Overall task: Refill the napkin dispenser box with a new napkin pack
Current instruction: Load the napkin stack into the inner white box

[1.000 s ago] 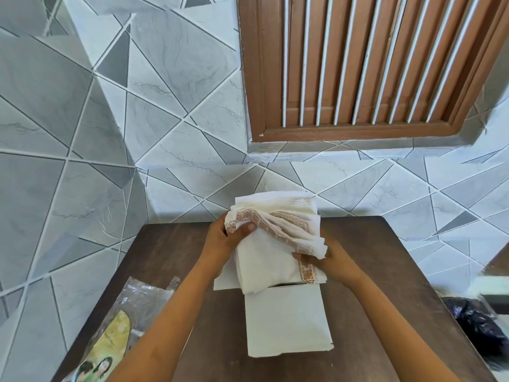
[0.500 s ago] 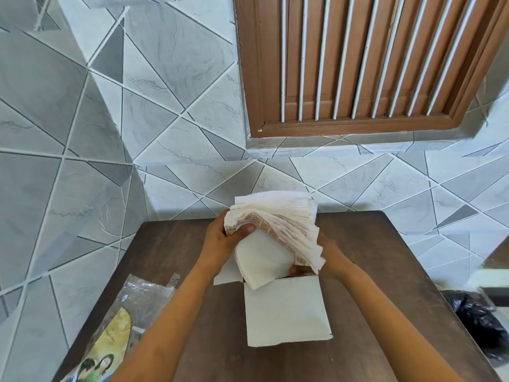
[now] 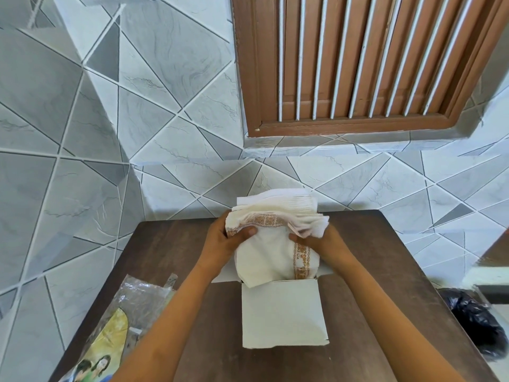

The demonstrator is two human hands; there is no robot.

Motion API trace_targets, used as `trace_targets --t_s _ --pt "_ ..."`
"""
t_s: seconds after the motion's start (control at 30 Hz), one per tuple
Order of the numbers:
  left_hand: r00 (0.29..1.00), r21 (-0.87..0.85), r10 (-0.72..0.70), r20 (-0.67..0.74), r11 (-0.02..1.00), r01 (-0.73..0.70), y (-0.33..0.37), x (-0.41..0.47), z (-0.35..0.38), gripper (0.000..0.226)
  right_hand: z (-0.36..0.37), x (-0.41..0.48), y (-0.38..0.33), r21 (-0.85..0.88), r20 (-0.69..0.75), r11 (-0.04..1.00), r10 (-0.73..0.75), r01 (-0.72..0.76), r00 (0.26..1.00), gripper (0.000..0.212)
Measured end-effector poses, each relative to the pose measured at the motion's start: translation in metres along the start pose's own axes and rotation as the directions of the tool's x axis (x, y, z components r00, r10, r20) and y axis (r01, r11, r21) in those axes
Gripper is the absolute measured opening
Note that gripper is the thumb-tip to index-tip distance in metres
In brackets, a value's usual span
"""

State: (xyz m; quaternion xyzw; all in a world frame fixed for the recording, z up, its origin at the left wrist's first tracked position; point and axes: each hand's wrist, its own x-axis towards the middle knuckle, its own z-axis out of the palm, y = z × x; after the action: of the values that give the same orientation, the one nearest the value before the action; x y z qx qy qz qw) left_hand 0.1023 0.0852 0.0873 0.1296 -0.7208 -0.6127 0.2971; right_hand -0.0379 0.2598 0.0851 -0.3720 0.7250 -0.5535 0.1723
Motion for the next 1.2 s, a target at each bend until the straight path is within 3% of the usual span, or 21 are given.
trace_targets --t_s 0.13,0.23,0.3,0.37,0.43,0.53,0.63,0.77,0.87,0.9,0.97,1.03,1.1,1.17,1.2 --pt "0.984 0.042 -0.125 0.126 0.992 0.120 0.001 -0.002 -0.005 0.057 0.004 0.003 0.014 -0.040 -0.074 0.999 0.006 -0.009 0.997 0.035" --pt "0.905 0.233 -0.282 0.319 0.949 0.214 0.003 -0.007 -0.017 0.089 0.003 0.007 0.020 -0.091 -0.109 0.996 0.009 -0.019 0.994 0.019" --pt "0.851 0.397 -0.363 0.379 0.894 0.205 0.003 -0.013 -0.022 0.098 0.004 0.009 0.022 -0.091 -0.119 0.996 0.014 -0.025 0.993 0.015" --pt "0.856 0.514 -0.379 0.351 0.842 0.162 0.000 -0.017 -0.023 0.097 0.004 0.010 0.022 -0.076 -0.124 0.997 0.022 -0.031 0.992 0.013" --pt "0.887 0.513 -0.343 0.309 0.845 0.148 -0.004 -0.017 -0.022 0.090 0.004 0.012 0.025 -0.078 -0.120 0.996 0.033 -0.042 0.992 0.010" --pt "0.912 0.506 -0.308 0.270 0.852 0.138 -0.010 -0.013 -0.020 0.076 0.001 0.011 0.026 -0.058 -0.105 0.997 0.043 -0.049 0.994 0.022" --pt "0.935 0.580 -0.294 0.198 0.804 0.130 -0.017 -0.011 -0.016 0.065 -0.002 0.010 0.028 -0.104 -0.088 0.994 0.011 -0.020 0.996 0.014" --pt "0.961 0.779 -0.231 0.149 0.626 0.030 -0.021 -0.011 -0.003 0.076 -0.005 0.014 0.047 -0.222 -0.043 0.974 0.034 -0.043 0.998 0.011" --pt "0.925 0.892 -0.346 0.161 0.453 0.014 -0.014 -0.008 0.004 0.085 -0.006 0.012 0.048 -0.232 -0.022 0.973 0.002 -0.007 1.000 0.017" --pt "0.899 0.899 -0.400 0.178 0.438 0.017 -0.010 -0.007 0.003 0.088 -0.006 0.011 0.044 -0.220 -0.025 0.975 -0.007 0.001 1.000 0.018" --pt "0.853 0.809 -0.461 0.245 0.582 0.083 -0.007 -0.005 -0.005 0.089 -0.005 0.006 0.037 -0.206 -0.022 0.978 -0.022 0.017 1.000 0.012" --pt "0.869 0.615 -0.409 0.279 0.771 0.165 -0.002 -0.006 -0.013 0.082 -0.003 0.001 0.030 -0.179 -0.026 0.983 -0.051 0.046 0.998 0.013" --pt "0.908 0.513 -0.347 0.236 0.838 0.187 0.000 -0.006 -0.019 0.067 0.000 -0.003 0.021 -0.144 -0.026 0.987 -0.074 0.070 0.997 0.019" --pt "0.930 0.494 -0.293 0.220 0.856 0.153 0.004 -0.006 -0.021 0.052 0.000 -0.004 0.015 -0.100 0.011 0.993 -0.056 0.057 0.998 0.010" --pt "0.932 0.505 -0.284 0.226 0.852 0.137 0.003 -0.007 -0.022 0.049 -0.001 -0.003 0.015 -0.109 0.026 0.993 -0.037 0.039 0.999 0.022"
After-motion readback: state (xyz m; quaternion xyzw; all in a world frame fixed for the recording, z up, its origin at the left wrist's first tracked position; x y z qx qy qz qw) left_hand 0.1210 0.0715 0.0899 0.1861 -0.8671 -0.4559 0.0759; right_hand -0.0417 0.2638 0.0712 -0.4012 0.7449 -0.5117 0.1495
